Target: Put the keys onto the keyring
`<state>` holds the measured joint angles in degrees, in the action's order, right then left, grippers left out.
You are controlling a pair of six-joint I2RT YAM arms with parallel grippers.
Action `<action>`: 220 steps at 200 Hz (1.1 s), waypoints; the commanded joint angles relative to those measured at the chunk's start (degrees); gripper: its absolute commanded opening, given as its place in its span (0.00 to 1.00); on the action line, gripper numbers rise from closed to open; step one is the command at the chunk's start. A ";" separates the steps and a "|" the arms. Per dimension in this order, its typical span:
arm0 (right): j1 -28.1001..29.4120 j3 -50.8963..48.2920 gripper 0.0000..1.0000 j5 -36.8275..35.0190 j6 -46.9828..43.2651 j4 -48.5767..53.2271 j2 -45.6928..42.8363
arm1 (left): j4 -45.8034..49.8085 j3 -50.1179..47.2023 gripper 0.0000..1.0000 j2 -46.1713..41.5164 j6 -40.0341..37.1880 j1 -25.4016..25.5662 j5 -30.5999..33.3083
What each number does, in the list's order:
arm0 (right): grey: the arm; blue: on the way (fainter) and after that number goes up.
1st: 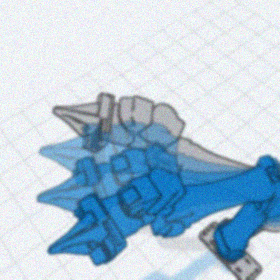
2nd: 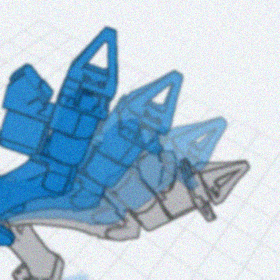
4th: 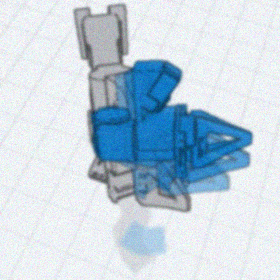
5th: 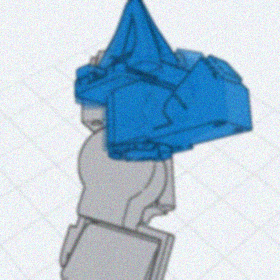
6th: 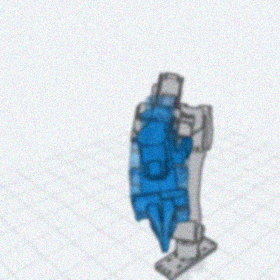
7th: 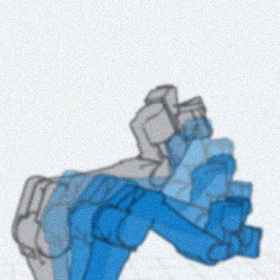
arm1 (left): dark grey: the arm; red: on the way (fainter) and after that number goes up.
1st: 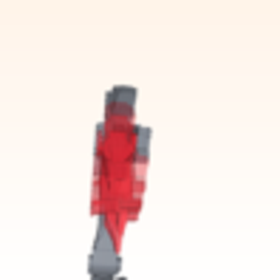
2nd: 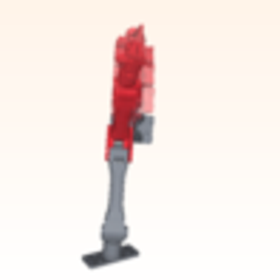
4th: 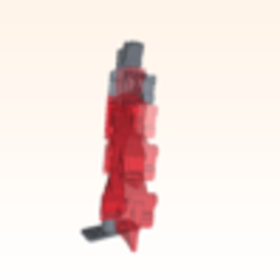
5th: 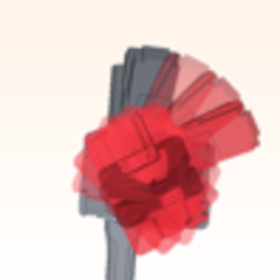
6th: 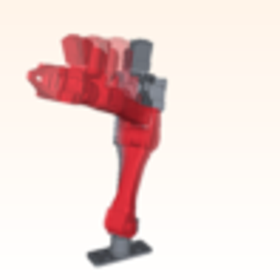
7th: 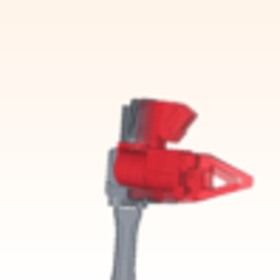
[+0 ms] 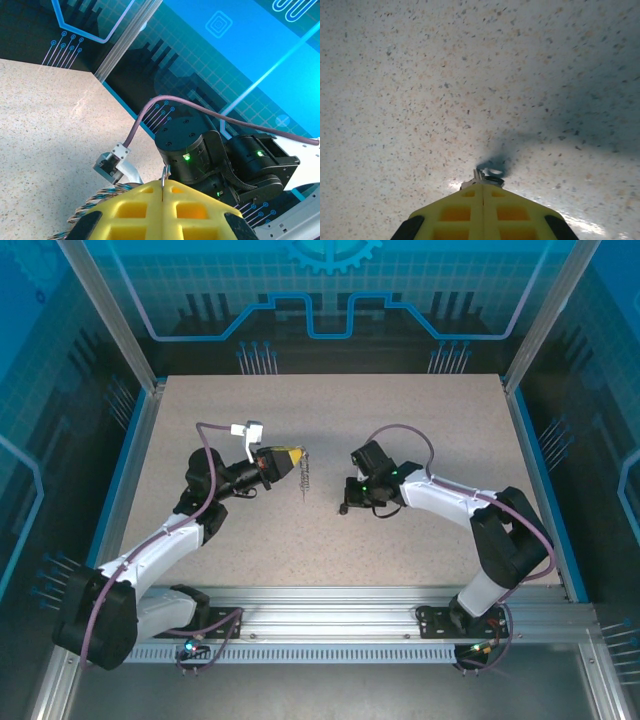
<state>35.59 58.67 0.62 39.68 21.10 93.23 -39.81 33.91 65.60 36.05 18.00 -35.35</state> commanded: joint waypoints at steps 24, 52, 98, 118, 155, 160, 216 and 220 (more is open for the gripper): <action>0.53 5.24 0.00 -7.91 -6.47 8.19 -0.72 | -3.28 0.72 0.00 0.06 0.35 -0.33 -0.03; 0.53 8.30 0.00 -10.97 -9.69 11.85 -2.63 | -4.03 0.67 0.00 0.06 0.52 -0.33 0.28; 3.34 10.44 0.00 -14.78 -12.82 14.57 -0.64 | -4.89 -0.25 0.00 -0.54 1.01 -0.33 0.44; 6.35 11.47 0.00 -18.63 -13.55 15.41 2.07 | -4.00 -0.25 0.00 -1.11 0.61 -0.33 0.36; 11.10 14.50 0.00 -21.51 -13.67 16.03 8.15 | -3.25 0.17 0.00 -1.39 0.34 -0.33 0.19; 11.45 14.81 0.00 -21.32 -13.74 15.90 8.89 | -3.19 0.11 0.00 -1.48 0.34 -0.33 0.20; 12.12 16.20 0.00 -14.84 -11.60 11.97 14.90 | -2.21 -0.01 0.00 -2.40 -0.16 -0.33 0.55; 12.12 16.29 0.00 -14.35 -11.37 11.67 15.15 | -2.16 0.01 0.00 -2.41 -0.20 -0.33 0.61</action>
<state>47.46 72.88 -16.95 26.98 34.39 106.21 -41.56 33.91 64.95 36.49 17.98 -35.31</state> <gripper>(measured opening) 0.066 0.065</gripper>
